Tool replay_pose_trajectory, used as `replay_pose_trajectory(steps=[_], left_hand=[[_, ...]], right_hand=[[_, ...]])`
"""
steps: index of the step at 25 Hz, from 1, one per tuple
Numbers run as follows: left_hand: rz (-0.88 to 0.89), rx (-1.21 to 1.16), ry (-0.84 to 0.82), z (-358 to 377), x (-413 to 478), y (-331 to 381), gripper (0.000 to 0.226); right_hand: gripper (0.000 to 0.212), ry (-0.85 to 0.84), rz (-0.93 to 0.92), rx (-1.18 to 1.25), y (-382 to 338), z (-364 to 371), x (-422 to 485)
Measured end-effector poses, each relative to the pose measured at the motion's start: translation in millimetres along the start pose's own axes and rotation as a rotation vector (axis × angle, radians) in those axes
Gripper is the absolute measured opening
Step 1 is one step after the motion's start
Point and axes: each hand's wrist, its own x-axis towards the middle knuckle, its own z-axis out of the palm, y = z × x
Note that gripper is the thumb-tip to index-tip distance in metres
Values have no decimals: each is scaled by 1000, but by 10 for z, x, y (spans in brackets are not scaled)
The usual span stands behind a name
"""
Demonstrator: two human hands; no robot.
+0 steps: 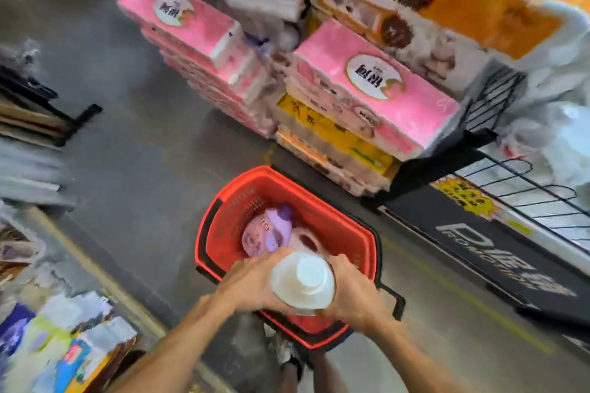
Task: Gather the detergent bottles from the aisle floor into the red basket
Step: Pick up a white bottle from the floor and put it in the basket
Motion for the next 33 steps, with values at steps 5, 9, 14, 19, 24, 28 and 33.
replay_pose_trajectory(steps=[5,9,14,19,24,28,33], left_hand=[[181,65,-211,769,1597,-691,97],[185,90,-299,1321,2530,-1181,99],[153,208,-395,1875,3480,-1526,110],[-35,242,-57,1922,3416,-1508,83],[-14,572,-87,1276,2477,-1037,58],[-11,642,10,559,1648,-320,58],[159,632,133,124,813,371,50]], right_hand=[[83,40,220,138,883,1071,793],[104,72,308,269,1436,1737,1319],[115,41,385,377,2018,2186,1862],[76,194,529,336,1909,2214,1805],[51,9,539,185,1340,1647,1222],[56,4,441,-4,848,702,677],[43,209,405,-204,255,-454,-71]])
